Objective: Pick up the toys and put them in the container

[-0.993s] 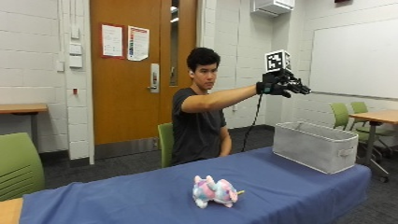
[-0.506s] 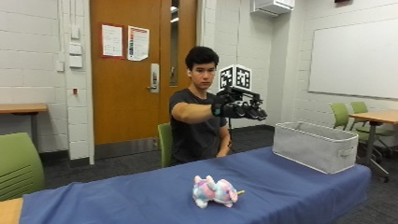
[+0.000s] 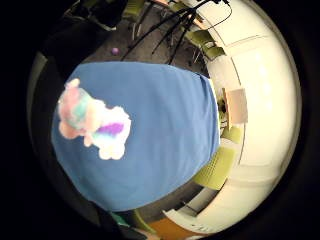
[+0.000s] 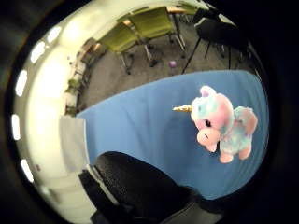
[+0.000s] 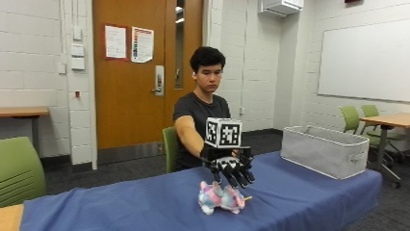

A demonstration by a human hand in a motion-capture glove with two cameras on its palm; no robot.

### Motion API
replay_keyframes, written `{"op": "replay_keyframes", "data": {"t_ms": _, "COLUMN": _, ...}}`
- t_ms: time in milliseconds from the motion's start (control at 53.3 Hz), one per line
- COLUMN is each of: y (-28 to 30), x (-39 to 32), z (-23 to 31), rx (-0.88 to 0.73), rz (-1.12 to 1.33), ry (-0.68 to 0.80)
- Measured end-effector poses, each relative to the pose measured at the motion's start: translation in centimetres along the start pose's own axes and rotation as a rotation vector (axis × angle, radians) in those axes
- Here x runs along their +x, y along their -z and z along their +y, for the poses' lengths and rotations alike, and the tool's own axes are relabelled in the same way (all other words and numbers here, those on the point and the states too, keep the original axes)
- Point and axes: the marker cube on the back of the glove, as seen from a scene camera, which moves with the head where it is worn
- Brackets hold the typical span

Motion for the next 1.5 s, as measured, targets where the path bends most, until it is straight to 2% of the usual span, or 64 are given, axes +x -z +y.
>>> {"op": "replay_keyframes", "data": {"t_ms": 262, "y": -7.4, "x": 1.0, "z": -0.5, "rx": -0.136, "rz": 0.013, "ry": -0.012}}
{"op": "replay_keyframes", "data": {"t_ms": 450, "y": -9.1, "x": 1.7, "z": -0.5, "rx": -0.155, "rz": 0.036, "ry": -0.001}}
{"op": "replay_keyframes", "data": {"t_ms": 600, "y": -9.5, "x": 1.8, "z": -0.3, "rx": -0.11, "rz": -0.022, "ry": -0.003}}
{"op": "replay_keyframes", "data": {"t_ms": 825, "y": -8.7, "x": 1.5, "z": -0.2, "rx": -0.096, "rz": -0.12, "ry": -0.04}}
{"op": "replay_keyframes", "data": {"t_ms": 1031, "y": -7.1, "x": -0.2, "z": 1.0, "rx": -0.013, "rz": -0.044, "ry": -0.007}}
{"op": "replay_keyframes", "data": {"t_ms": 1256, "y": -6.1, "x": -1.9, "z": 2.4, "rx": -0.113, "rz": -0.027, "ry": 0.011}}
{"op": "replay_keyframes", "data": {"t_ms": 1500, "y": 2.5, "x": -6.1, "z": 3.4, "rx": -0.019, "rz": -0.024, "ry": 0.09}}
